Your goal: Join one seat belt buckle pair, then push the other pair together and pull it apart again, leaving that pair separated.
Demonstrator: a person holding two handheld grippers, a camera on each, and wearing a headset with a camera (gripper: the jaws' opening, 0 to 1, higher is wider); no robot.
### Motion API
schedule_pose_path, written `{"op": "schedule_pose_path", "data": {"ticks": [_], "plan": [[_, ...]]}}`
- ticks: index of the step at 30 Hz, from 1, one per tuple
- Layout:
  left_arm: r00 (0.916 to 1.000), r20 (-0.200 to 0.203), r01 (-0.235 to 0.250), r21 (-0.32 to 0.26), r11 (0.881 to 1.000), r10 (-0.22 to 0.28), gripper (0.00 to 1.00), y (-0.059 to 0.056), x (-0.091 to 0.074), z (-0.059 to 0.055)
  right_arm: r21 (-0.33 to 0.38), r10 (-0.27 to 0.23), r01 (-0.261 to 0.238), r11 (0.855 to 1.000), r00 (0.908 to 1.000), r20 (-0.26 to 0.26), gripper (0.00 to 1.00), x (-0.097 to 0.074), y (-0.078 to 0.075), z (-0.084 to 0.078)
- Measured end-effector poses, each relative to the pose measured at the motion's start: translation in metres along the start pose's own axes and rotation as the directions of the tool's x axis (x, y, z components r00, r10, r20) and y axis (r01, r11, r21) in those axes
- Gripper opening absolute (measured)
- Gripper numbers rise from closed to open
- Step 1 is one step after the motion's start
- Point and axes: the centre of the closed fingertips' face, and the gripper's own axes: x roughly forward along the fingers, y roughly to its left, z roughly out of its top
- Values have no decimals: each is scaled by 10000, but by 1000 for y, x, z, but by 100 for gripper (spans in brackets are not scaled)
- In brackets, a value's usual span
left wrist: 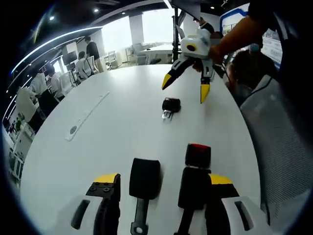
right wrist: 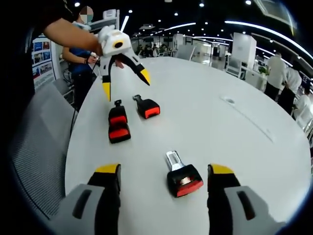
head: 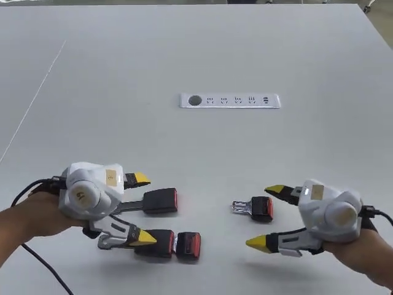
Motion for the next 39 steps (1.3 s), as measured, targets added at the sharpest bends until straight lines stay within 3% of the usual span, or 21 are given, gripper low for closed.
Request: {"op": "schedule_pose_path", "data": {"ticks": [4, 12, 25, 29, 33, 36, 39], "plan": [[9998, -202, 33, 67, 10000, -32, 69, 12, 7, -5, 226, 75, -69, 9997, 9996, -290, 73, 1, -14, -11], [9992, -344, 209, -183, 9996, -215, 65, 29, 26, -14, 108, 652, -646, 9979, 9958, -647, 70, 11, -22, -19], [9951, -711, 642, -551, 9964, -681, 60, 32, 47, -34, -247, 1513, -1563, 9874, 9783, -1412, 64, 22, -21, -37], [9923, -831, 872, -536, 9947, -915, 50, 30, 49, -39, -352, 1715, -1794, 9831, 9716, -1632, 62, 25, -20, -41], [9881, -1083, 1084, -173, 9940, -1096, 48, 29, 54, -44, -597, 1678, -1829, 9813, 9654, -1997, 55, 26, -23, -47], [9885, -1153, 1014, 260, 9945, -977, 40, 35, 53, -45, -601, 1743, -1894, 9801, 9647, -1976, 52, 26, -22, -46], [9863, -1181, 1198, 340, 9922, -1151, 39, 32, 53, -42, -837, 1490, -1702, 9818, 9652, -2148, 44, 26, -28, -46]]}}
